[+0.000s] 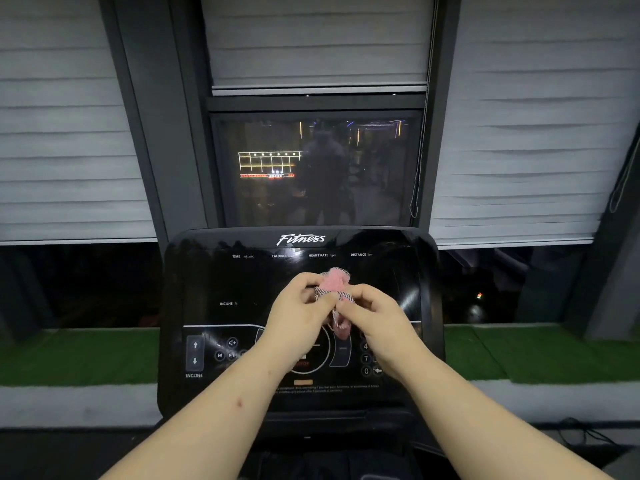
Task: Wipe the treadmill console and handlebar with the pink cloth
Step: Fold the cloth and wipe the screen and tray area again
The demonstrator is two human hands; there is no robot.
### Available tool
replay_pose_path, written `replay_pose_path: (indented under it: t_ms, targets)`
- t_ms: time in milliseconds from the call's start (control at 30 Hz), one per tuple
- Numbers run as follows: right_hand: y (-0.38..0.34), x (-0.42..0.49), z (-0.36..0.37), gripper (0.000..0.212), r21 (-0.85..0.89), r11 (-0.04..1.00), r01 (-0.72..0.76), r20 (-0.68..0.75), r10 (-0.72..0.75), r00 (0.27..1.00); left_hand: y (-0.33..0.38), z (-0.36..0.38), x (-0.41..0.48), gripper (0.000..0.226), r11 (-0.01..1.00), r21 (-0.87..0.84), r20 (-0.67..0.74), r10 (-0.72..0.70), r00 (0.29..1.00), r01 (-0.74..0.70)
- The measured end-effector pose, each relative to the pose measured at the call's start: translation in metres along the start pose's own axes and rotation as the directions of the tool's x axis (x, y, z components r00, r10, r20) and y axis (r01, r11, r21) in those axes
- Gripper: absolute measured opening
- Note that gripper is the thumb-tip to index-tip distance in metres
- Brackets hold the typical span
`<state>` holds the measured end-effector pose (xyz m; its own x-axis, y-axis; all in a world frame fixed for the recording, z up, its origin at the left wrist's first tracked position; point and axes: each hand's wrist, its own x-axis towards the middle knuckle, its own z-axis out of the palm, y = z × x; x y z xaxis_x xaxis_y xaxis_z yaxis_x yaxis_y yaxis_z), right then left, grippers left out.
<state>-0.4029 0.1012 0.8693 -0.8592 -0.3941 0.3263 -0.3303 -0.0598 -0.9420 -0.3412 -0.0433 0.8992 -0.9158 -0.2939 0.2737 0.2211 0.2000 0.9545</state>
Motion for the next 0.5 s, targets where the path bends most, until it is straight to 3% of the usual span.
replay_pose_path:
  t_ms: [133, 233, 400, 500]
  targets:
    - [-0.001, -0.005, -0.002, 0.011, -0.04, 0.999, 0.0, -0.052, -0.002, 0.999, -0.003, -0.006, -0.009, 0.028, 0.967, 0.217, 0.009, 0.137, 0.99, -0.136]
    - [-0.005, -0.009, -0.002, 0.01, -0.044, 0.999, -0.012, -0.08, 0.008, 0.997, -0.004, -0.009, -0.015, 0.036, 0.945, 0.273, 0.038, 0.176, 0.984, -0.179]
    - [-0.018, -0.01, -0.007, 0.013, -0.04, 0.998, -0.051, -0.189, 0.042, 0.981, -0.004, -0.023, -0.022, 0.05, 0.937, 0.318, 0.013, 0.151, 0.988, -0.147]
    - [-0.028, -0.006, -0.009, 0.013, 0.059, 0.992, -0.107, -0.207, 0.118, 0.971, -0.004, -0.032, -0.028, 0.055, 0.918, 0.385, 0.048, 0.083, 0.995, -0.095]
